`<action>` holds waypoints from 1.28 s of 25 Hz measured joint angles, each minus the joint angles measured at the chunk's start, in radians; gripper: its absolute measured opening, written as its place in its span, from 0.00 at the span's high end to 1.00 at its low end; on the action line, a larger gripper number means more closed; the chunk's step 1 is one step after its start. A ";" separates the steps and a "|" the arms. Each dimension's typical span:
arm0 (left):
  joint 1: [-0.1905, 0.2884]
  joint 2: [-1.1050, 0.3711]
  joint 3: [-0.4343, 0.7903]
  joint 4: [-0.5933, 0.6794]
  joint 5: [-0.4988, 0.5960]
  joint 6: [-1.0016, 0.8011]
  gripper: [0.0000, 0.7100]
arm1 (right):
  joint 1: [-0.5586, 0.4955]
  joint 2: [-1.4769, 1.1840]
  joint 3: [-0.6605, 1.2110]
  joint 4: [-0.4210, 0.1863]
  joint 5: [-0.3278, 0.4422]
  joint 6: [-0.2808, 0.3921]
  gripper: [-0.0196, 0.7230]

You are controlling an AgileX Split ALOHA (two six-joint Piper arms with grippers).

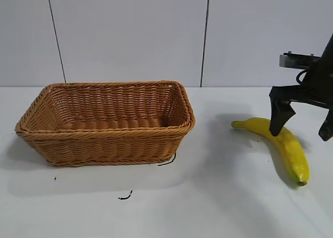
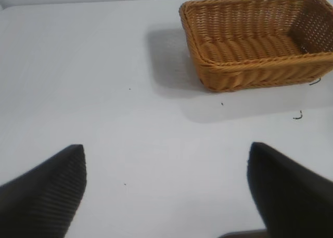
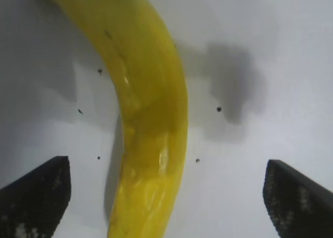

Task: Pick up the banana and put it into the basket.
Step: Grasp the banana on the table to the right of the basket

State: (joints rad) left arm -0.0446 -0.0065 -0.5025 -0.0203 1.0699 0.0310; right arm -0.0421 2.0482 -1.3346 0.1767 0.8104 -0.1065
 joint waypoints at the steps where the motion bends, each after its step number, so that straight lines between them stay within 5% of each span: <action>1: 0.000 0.000 0.000 0.000 0.000 0.000 0.11 | 0.006 0.000 -0.015 -0.013 0.015 0.000 0.05; 11: 0.000 0.000 0.000 0.000 0.000 0.000 0.11 | 0.116 0.014 -0.149 -0.177 0.145 0.093 0.05; 28: 0.000 0.000 0.000 0.000 0.000 0.000 0.11 | 0.116 0.142 -0.151 -0.177 0.173 0.123 0.05; 32: 0.000 0.000 0.000 0.000 0.000 0.000 0.11 | 0.116 0.146 -0.151 -0.177 0.174 0.126 0.18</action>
State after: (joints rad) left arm -0.0446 -0.0065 -0.5025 -0.0203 1.0699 0.0310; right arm 0.0735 2.1939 -1.4858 0.0000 0.9847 0.0193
